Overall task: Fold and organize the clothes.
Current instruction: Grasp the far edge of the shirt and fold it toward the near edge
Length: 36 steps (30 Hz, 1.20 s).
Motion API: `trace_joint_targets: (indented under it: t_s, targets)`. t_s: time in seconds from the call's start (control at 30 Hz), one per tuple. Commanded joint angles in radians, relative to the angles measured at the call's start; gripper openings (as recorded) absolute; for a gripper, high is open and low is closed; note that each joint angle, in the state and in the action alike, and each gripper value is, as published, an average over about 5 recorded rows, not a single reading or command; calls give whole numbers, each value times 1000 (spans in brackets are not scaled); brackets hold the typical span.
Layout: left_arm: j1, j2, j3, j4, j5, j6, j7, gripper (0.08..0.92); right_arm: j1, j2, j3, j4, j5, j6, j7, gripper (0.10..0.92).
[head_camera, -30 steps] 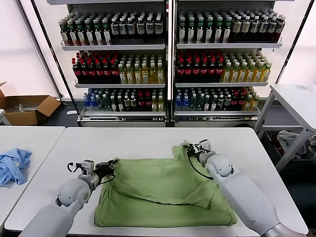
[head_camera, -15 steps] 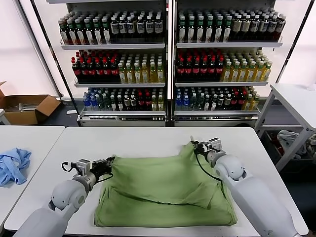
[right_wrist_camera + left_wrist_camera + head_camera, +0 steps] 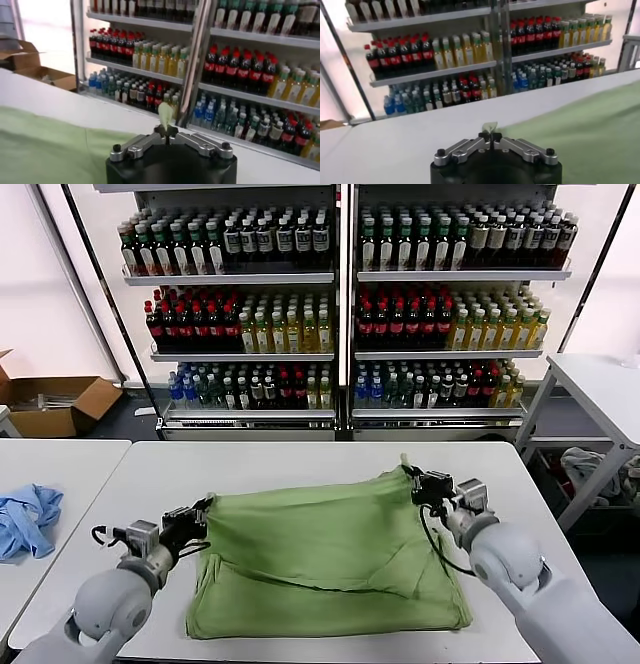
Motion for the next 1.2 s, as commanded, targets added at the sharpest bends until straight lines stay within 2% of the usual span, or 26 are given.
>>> trace_joint_targets:
  t_s: [0.03,0.37,0.73,1.07,1.2]
  targets:
    - [322,22,-77,-203,111,-58,-56,85,-262,-55,57,208,-69,38,19,111]
    - [379,14,-62,-241,172,-76,-63,85,-605,-78,267,292,-118,93,2,111]
    - [382,-13,7,-198,240,-64,-106,85,-704,-35,307,248,-169,168,29,111]
    - [410,-29,36,-167,288,-46,-219,85,-722,19,243,199,-180,209,199,111]
    - [419,-30,45,-179,285,-46,-239,100,-709,44,213,196,-171,210,298,112]
